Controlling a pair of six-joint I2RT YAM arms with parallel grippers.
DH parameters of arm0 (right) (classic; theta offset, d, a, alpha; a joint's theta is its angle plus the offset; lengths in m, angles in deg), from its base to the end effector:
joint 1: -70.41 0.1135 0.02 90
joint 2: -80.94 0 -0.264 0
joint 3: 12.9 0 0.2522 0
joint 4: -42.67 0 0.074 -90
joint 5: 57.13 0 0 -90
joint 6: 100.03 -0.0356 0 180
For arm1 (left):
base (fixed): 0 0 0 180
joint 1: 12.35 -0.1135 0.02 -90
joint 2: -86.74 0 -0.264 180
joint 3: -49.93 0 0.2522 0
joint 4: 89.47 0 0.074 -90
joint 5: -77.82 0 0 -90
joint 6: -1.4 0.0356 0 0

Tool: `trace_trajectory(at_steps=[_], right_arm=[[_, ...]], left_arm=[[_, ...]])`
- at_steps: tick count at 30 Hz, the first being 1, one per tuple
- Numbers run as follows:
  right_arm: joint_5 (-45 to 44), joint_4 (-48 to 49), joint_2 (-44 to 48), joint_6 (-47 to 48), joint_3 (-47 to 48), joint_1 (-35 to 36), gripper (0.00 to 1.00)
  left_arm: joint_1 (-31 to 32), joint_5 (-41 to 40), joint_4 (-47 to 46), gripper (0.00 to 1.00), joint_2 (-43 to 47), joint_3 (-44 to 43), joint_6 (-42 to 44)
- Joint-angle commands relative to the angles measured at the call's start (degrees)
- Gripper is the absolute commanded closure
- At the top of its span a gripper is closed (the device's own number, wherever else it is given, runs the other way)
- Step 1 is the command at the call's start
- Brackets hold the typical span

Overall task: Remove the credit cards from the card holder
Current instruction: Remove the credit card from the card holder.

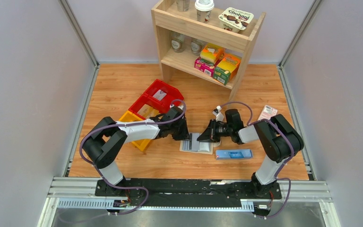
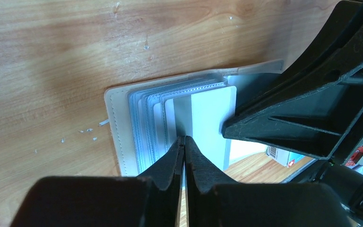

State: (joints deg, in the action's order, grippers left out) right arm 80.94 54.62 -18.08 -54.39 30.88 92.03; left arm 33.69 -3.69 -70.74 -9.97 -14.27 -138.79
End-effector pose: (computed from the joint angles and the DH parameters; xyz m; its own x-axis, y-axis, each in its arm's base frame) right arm 0.2472 0.1264 0.1000 -0.9799 0.1142 -0.1638 -0.0903 0.4781 0.8736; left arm 0.2266 -0.2426 0.1550 -0.9427 -0.1169 -0.3124 0.0811 0.8281 -0.5546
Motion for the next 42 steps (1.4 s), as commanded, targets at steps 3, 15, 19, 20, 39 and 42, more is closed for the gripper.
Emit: trace_trajectory(at_steps=[3,15,19,20,39,42], right_arm=[[2.3,6.2,1.8,-1.8,-1.5,-1.5,1.00],[3.8,6.9,1.6,-2.6,-2.8,-4.2,0.98],[3.9,7.2,0.9,-2.9,-2.2,-4.3,0.98],[4.0,7.2,0.6,-3.0,-2.2,-4.2,0.98],[4.3,7.1,-1.5,-2.9,-1.1,-4.1,1.00],[4.7,7.5,-1.4,-3.1,-1.2,-4.0,0.95]], left_arm=[[-0.2,-3.5,5.2,0.91,-1.5,0.2,-0.8],[-0.7,-2.1,4.9,0.92,-2.4,0.3,-1.0],[-0.7,-2.0,4.3,0.92,-1.0,0.4,-0.3],[-0.7,-1.9,3.6,0.91,-0.3,0.7,-0.3],[-0.6,4.2,-2.0,0.81,-1.2,-2.1,0.6],[-0.6,2.9,0.7,0.83,-2.0,-2.5,-0.3]])
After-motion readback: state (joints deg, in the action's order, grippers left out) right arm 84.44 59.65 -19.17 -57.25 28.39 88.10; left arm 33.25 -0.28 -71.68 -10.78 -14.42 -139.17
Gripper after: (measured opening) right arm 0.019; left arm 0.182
